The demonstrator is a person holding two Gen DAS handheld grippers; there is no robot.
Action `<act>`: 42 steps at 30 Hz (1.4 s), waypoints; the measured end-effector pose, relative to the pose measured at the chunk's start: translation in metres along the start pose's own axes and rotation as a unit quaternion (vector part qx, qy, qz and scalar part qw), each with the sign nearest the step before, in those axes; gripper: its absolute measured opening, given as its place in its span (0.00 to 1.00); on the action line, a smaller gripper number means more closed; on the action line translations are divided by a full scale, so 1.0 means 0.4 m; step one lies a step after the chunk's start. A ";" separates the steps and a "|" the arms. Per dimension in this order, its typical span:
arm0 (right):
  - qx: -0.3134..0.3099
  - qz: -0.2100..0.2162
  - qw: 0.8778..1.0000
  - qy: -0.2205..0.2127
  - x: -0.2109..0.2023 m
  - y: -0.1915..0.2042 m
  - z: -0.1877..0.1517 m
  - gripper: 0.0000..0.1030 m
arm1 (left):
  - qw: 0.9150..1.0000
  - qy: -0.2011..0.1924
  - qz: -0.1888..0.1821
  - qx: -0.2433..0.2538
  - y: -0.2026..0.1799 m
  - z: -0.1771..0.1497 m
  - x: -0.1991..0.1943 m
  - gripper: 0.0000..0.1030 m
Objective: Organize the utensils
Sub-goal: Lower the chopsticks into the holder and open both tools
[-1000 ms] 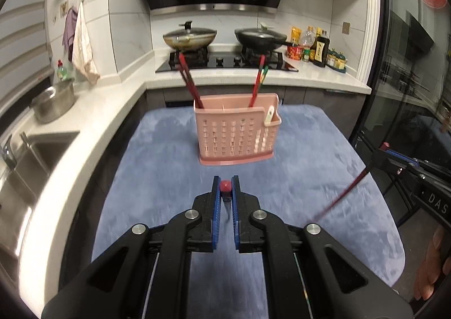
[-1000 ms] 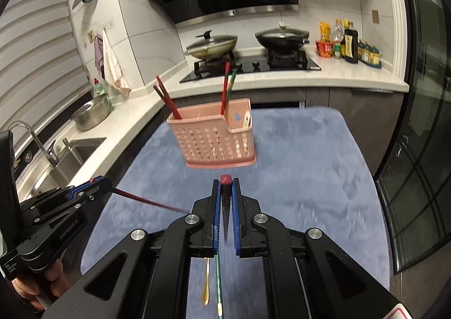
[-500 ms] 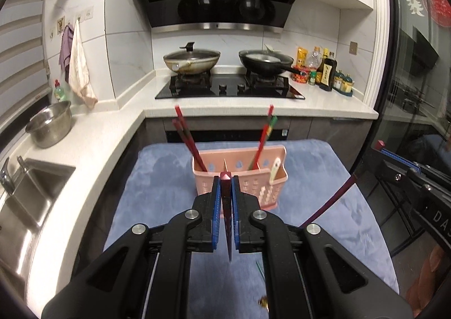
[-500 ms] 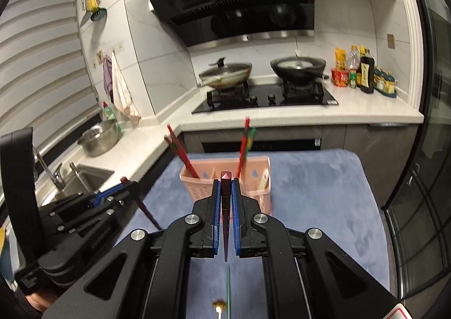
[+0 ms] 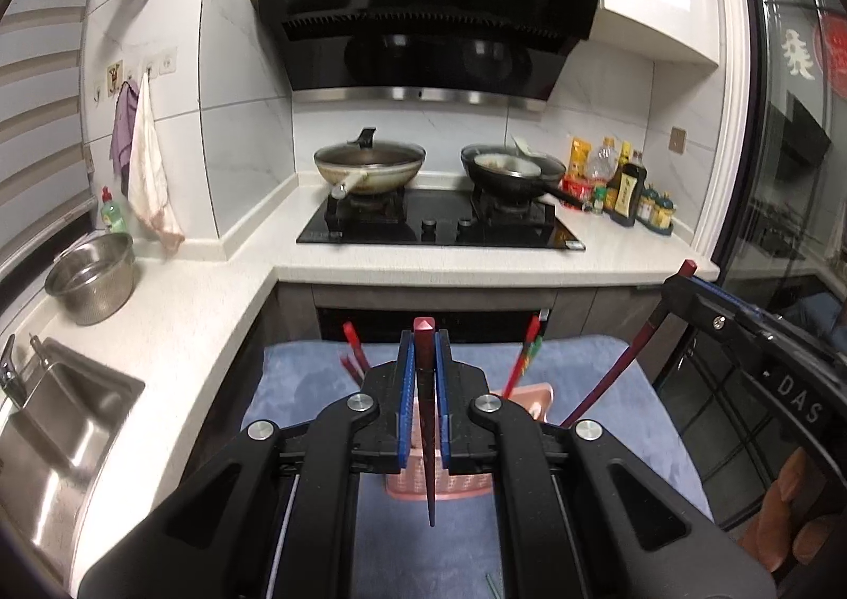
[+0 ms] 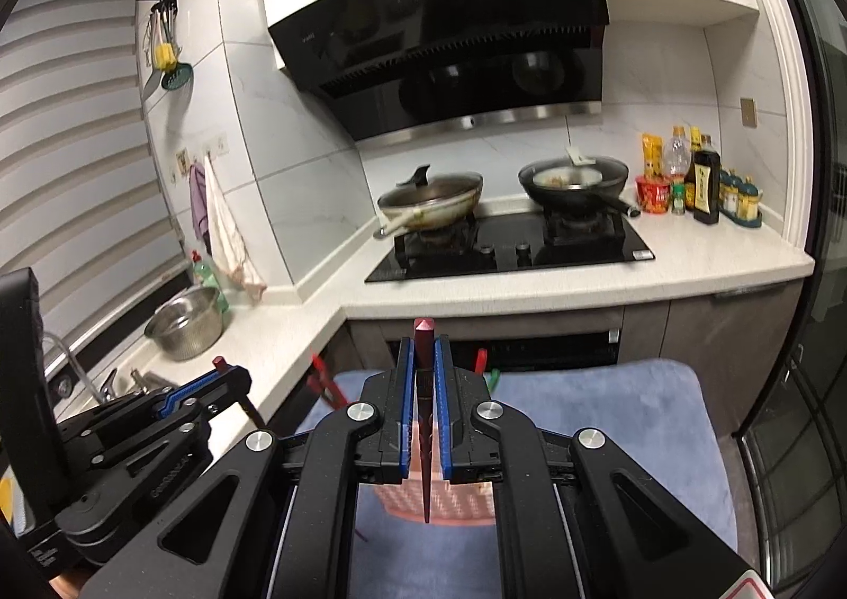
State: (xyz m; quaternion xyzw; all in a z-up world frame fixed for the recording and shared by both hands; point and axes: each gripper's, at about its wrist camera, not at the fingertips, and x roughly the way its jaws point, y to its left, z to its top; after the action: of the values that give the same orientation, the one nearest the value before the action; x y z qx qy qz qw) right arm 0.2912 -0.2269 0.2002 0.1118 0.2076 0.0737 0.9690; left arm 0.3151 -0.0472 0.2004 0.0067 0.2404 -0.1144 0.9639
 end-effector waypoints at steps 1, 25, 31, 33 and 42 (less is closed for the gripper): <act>0.000 0.000 1.000 -0.003 0.005 0.000 0.008 0.07 | 1.000 -0.004 0.001 0.000 0.001 0.010 0.000 0.07; 0.011 -0.010 0.999 0.045 0.244 -0.032 -0.018 0.07 | 1.000 -0.011 0.026 -0.005 0.024 0.018 0.192 0.07; 0.011 -0.015 0.998 0.062 0.278 -0.040 -0.051 0.07 | 1.000 0.002 0.028 -0.010 0.037 -0.015 0.226 0.07; 0.011 -0.016 0.998 0.067 0.285 -0.043 -0.057 0.07 | 1.000 0.005 0.027 -0.010 0.040 -0.025 0.235 0.07; 0.009 -0.024 0.996 0.090 0.309 -0.059 -0.098 0.07 | 0.999 0.022 0.025 -0.009 0.037 -0.057 0.266 0.07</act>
State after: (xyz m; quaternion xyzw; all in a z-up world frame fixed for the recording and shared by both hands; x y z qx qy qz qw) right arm 0.3885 -0.2189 0.1117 0.1080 0.2972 0.0586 0.9469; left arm 0.3990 -0.0544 0.1301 0.0069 0.2622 -0.0876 0.9610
